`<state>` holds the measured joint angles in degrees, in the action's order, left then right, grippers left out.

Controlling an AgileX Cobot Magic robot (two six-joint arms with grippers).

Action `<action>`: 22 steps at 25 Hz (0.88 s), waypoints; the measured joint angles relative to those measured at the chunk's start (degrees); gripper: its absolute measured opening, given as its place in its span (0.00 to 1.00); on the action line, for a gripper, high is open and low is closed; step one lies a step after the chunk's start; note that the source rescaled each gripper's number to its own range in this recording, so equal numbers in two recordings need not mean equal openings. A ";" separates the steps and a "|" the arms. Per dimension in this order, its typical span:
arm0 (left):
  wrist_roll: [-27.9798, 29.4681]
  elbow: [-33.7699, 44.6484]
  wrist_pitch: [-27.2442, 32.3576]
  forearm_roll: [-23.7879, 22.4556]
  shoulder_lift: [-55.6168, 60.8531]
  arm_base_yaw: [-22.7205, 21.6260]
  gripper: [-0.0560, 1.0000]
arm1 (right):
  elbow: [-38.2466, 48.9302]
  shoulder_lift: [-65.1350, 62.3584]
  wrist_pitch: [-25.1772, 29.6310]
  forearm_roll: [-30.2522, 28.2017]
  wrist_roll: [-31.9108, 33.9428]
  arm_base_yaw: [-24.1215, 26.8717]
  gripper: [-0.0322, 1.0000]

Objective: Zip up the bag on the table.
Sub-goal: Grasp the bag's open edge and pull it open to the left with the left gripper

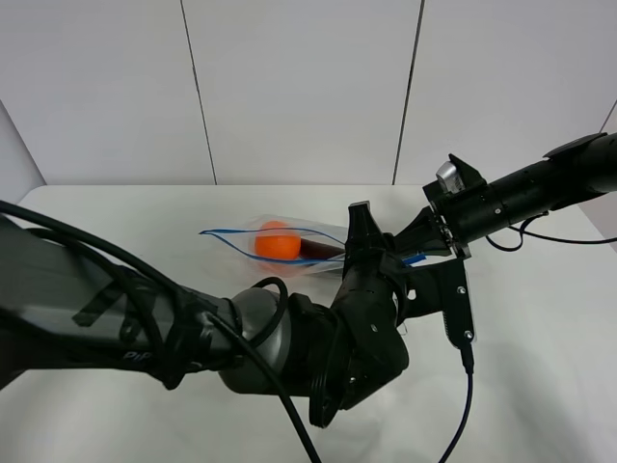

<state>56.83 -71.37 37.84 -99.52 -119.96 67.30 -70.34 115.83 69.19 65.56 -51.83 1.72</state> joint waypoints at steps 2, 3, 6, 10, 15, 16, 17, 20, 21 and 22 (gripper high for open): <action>0.00 0.00 0.06 0.00 0.00 0.32 0.44 | 0.00 0.00 0.00 0.00 0.00 0.00 0.03; 0.00 0.00 0.06 0.00 0.00 0.47 0.44 | 0.00 0.00 0.00 0.00 0.00 0.00 0.03; -0.14 0.00 0.06 0.00 0.00 0.89 0.44 | 0.00 0.00 0.00 0.00 0.00 0.00 0.03; -0.58 0.00 0.06 0.00 0.00 0.93 0.44 | 0.00 0.00 0.00 0.00 0.00 0.00 0.03; -0.70 0.00 0.06 0.00 0.00 0.93 0.41 | 0.00 0.00 0.00 0.00 0.00 0.00 0.03; -0.70 0.00 0.06 0.00 0.00 0.93 0.39 | 0.00 0.00 0.00 0.00 0.00 0.00 0.03; -0.78 0.00 0.06 0.00 0.00 0.93 0.35 | 0.00 0.00 0.00 0.00 0.00 0.00 0.03; -0.90 0.00 -0.04 0.00 0.00 0.93 0.26 | 0.00 0.00 0.00 0.12 0.00 0.00 0.03; -0.90 0.00 -0.04 0.00 0.00 0.93 0.24 | 0.00 0.00 0.00 0.17 0.00 0.00 0.03; -0.90 0.00 -0.06 0.00 0.00 0.93 0.23 | 0.00 0.00 0.00 0.17 0.00 0.00 0.03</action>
<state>55.92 -71.37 37.78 -99.52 -119.96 68.24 -70.34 115.83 69.19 65.73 -51.83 1.72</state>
